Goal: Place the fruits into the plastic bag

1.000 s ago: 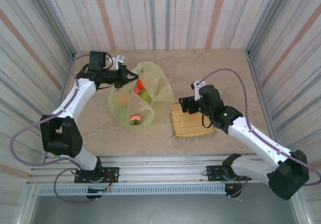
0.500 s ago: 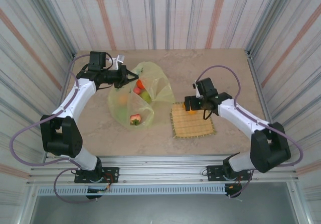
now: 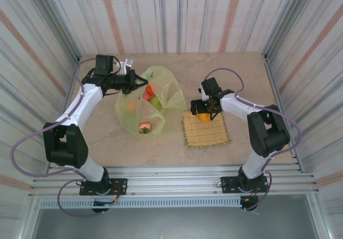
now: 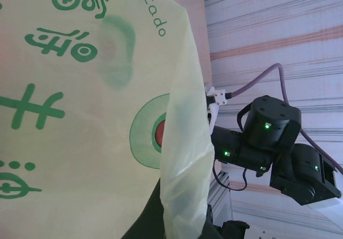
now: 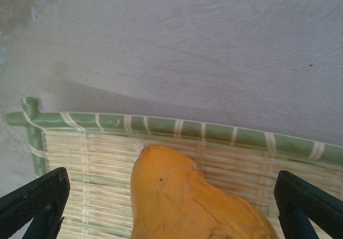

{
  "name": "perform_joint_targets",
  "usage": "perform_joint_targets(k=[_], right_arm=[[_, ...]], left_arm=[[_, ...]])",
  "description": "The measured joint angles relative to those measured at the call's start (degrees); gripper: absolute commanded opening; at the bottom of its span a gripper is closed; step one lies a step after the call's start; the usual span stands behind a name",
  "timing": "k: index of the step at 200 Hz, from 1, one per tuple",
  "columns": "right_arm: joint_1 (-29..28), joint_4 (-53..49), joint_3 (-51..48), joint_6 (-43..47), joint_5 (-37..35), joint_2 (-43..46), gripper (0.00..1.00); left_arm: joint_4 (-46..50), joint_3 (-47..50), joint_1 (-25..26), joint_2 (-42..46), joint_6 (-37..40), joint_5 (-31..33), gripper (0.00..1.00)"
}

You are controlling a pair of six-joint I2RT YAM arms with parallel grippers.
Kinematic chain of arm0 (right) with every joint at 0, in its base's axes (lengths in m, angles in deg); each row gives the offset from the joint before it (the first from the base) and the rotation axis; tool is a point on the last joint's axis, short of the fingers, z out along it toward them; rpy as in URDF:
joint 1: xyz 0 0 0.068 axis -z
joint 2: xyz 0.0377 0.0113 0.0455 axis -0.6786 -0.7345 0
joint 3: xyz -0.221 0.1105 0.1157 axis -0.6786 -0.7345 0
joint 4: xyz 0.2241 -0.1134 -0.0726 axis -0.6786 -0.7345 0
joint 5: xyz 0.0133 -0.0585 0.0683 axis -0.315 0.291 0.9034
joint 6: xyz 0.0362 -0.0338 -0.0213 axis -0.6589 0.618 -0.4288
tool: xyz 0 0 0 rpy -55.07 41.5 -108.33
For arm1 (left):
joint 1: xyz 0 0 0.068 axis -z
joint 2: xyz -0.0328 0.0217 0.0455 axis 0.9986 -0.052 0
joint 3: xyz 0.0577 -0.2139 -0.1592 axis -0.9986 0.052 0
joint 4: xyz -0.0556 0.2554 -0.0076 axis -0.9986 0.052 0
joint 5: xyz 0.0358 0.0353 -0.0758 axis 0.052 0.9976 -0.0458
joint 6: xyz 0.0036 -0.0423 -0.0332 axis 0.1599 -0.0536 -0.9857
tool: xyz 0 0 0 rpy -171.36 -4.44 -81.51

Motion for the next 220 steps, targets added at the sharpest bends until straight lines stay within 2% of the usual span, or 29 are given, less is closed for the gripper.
perform_joint_targets(k=[38,93,140,220], right_arm=[[-0.81,-1.84,-0.52,0.42,-0.2,0.37,0.97],[-4.2,-2.99,-4.76,0.42,-0.24,5.62,0.95],[-4.66,-2.89,-4.72,0.5,-1.88,5.33,0.85],[-5.4,-3.04,-4.52,0.63,-2.49,2.16,0.76]], left_arm=[[0.0,0.0,0.0,0.0,0.02,0.0,0.0],[0.0,0.0,0.0,0.0,0.0,0.0,0.0],[0.0,0.0,0.0,0.0,0.02,0.0,0.0],[0.0,0.0,0.0,0.0,0.0,-0.02,0.0]])
